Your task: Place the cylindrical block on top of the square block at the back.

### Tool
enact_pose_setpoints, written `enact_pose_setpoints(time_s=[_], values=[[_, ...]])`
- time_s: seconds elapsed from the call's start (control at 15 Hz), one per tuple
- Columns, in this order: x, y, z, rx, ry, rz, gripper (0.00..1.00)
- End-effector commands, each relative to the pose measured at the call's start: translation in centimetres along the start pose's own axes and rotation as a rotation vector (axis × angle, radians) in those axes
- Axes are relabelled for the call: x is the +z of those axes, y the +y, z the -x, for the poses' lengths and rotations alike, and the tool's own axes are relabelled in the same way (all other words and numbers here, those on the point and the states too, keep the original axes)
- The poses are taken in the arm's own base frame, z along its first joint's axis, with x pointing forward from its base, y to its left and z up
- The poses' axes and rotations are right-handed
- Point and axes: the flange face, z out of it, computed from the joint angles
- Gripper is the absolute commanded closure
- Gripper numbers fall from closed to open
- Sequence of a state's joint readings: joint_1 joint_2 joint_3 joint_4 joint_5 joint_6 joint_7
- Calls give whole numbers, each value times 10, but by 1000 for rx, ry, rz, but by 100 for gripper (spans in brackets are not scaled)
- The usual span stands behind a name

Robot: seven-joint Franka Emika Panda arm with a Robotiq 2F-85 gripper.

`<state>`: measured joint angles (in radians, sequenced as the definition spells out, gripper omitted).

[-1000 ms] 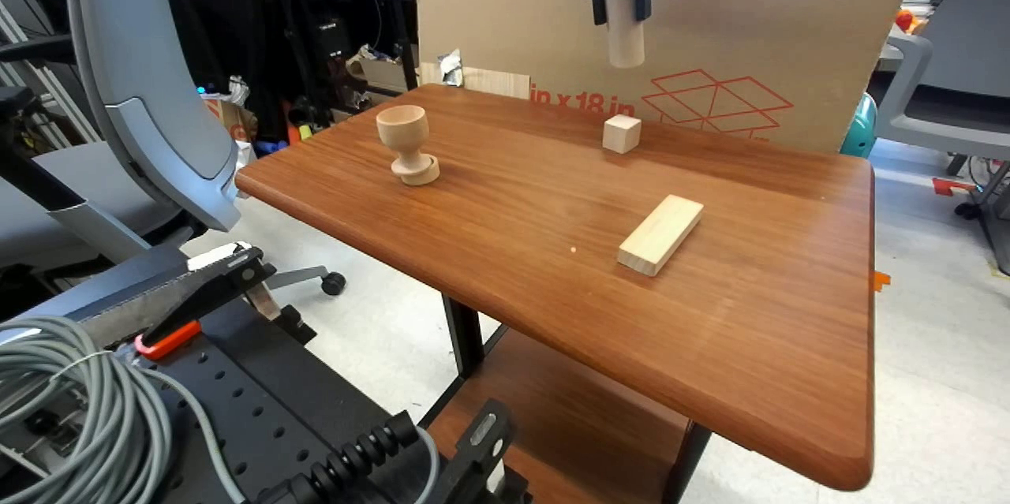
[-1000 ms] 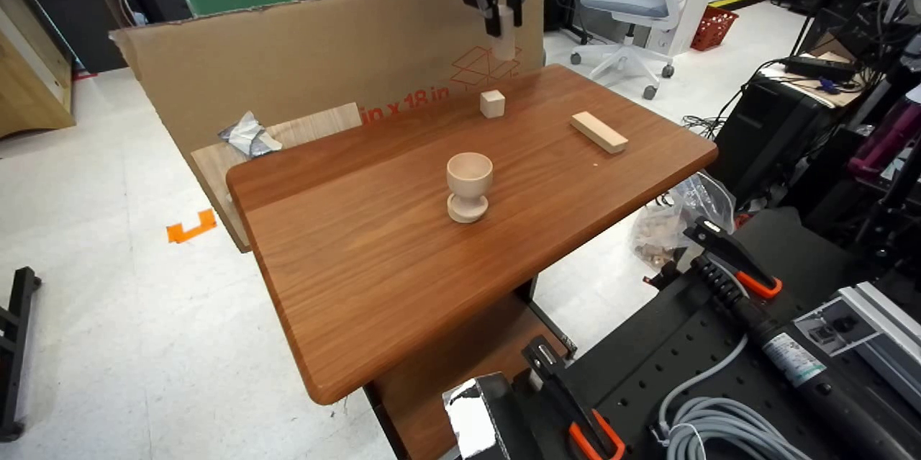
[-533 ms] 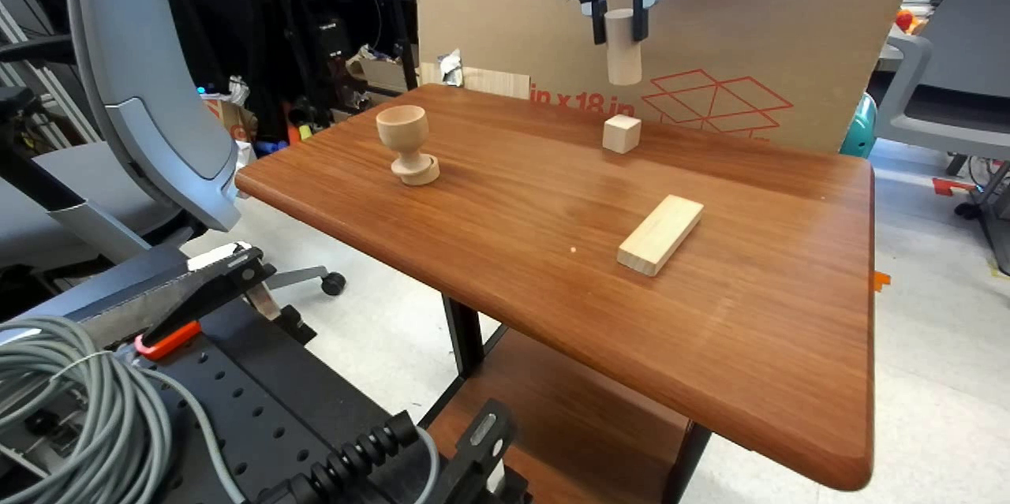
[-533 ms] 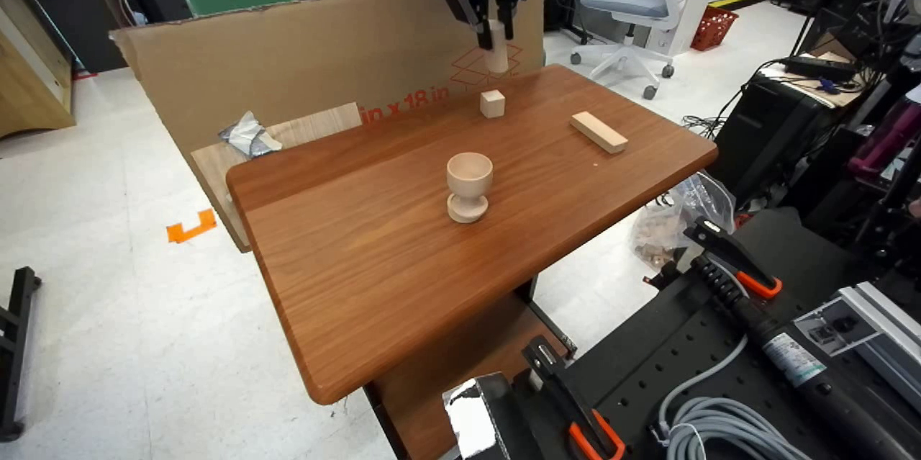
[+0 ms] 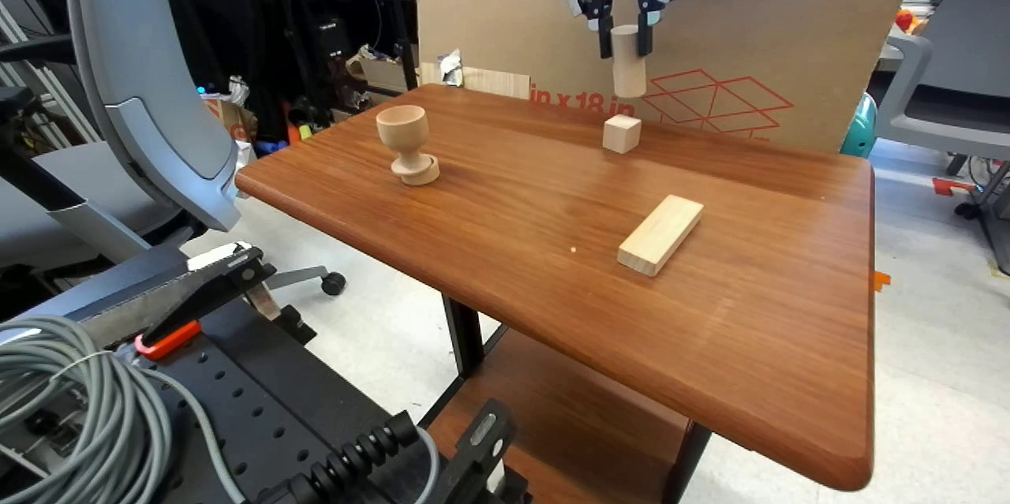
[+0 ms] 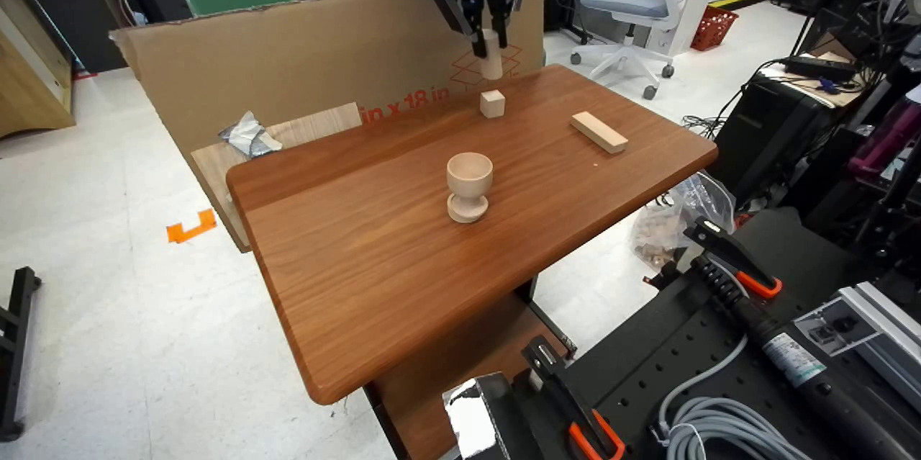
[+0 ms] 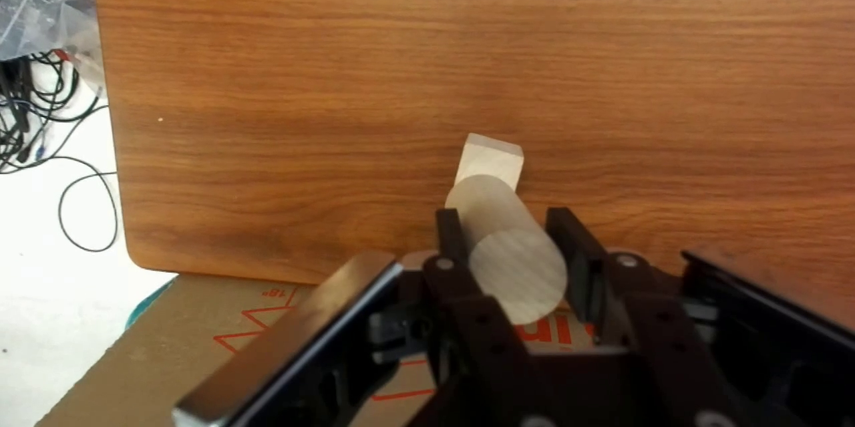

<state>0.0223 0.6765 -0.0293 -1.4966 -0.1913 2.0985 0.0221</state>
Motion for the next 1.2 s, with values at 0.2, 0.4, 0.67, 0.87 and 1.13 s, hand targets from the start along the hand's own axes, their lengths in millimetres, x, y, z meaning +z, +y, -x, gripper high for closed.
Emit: enact_pose_setpoints(time_s=[0.2,0.4,0.67,0.87,1.13], values=[[12,-6,-8,30,-41,5,89],[20,-8,-8,36,-52,6,89],[21,-9,-9,42,-52,8,89],[19,-10,-10,51,-49,2,39],[12,-11,-8,54,-38,-9,16]])
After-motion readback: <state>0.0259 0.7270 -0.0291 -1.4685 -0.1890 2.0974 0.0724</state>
